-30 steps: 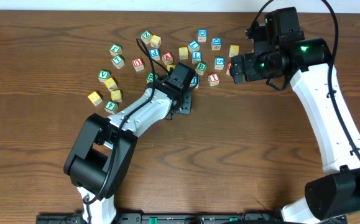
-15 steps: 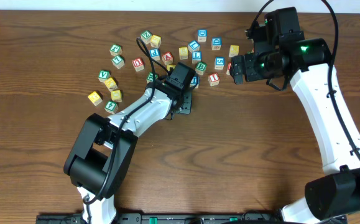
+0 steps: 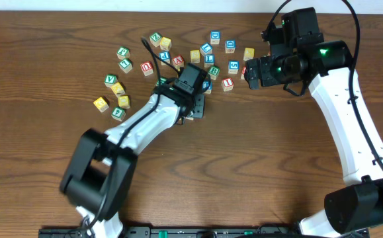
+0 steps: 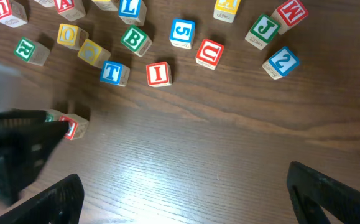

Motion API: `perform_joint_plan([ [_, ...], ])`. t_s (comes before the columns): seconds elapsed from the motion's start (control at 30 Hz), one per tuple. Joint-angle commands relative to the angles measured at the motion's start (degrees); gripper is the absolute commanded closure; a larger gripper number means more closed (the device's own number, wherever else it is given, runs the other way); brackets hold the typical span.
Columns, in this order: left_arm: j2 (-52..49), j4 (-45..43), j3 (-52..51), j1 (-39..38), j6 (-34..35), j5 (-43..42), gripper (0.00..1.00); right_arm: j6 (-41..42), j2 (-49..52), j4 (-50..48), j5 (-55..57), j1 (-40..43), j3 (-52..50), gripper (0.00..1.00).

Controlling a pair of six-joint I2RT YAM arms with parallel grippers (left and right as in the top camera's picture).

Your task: Spell out NEURIPS

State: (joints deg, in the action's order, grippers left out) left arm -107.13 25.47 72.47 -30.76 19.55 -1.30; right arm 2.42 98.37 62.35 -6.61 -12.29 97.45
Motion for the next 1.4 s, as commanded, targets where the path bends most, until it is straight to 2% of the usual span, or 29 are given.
perform_joint_plan([
  [0.0, 8.37, 1.33, 1.92, 1.14, -0.39, 0.74, 0.62, 1.51, -0.2, -0.15, -0.5, -0.13, 0.96, 0.01],
  [0.13, 13.42, 4.0, 1.92, 3.76, -0.37, 0.74, 0.62, 2.12, -0.09, -0.63, -3.61, -0.26, 0.96, 0.01],
  [0.23, 16.74, 7.23, 1.92, 7.19, -0.37, 0.74, 0.62, 3.91, 0.59, -1.81, -4.94, -0.96, 0.96, 0.09],
  [0.33, 18.69, 12.13, 1.92, 13.14, -0.39, 0.72, 0.64, 7.26, 3.13, -3.04, -4.94, -3.34, 0.96, 0.25],
  [0.4, 18.73, 14.86, 1.92, 16.52, -0.39, 0.72, 0.68, 8.46, 4.87, -3.41, -4.94, -4.72, 0.96, 0.31],
  [0.57, 18.69, 18.47, 1.73, 21.66, -1.29, 0.72, 0.69, 10.93, 9.62, -4.42, -4.96, -7.41, 0.96, 0.47],
  [0.67, 18.69, 18.99, 1.64, 22.75, -1.29, 0.72, 0.69, 12.04, 12.31, -5.64, -4.96, -9.18, 0.96, 0.53],
  [0.7, 18.67, 19.08, 1.64, 22.77, -1.36, 0.72, 0.69, 12.39, 13.7, -6.54, -4.94, -10.19, 0.96, 0.59],
  [0.77, 18.51, 19.08, 1.64, 22.77, -1.49, 0.72, 0.69, 12.39, 15.54, -7.96, -4.94, -11.65, 0.96, 0.63],
  [0.83, 18.23, 19.08, 1.49, 22.77, -1.46, 0.72, 0.69, 12.83, 17.53, -9.35, -4.9, -13.05, 0.96, 0.75],
  [1.07, 17.97, 19.28, 0.5, 22.77, -1.46, 0.72, 0.69, 13.9, 23.12, -11.17, -4.85, -16.35, 0.96, 0.96],
  [1.37, 17.97, 19.3, 0.5, 22.75, -1.46, 0.72, 0.68, 13.86, 25.51, -13.92, -2.49, -19.34, 0.94, 0.98],
])
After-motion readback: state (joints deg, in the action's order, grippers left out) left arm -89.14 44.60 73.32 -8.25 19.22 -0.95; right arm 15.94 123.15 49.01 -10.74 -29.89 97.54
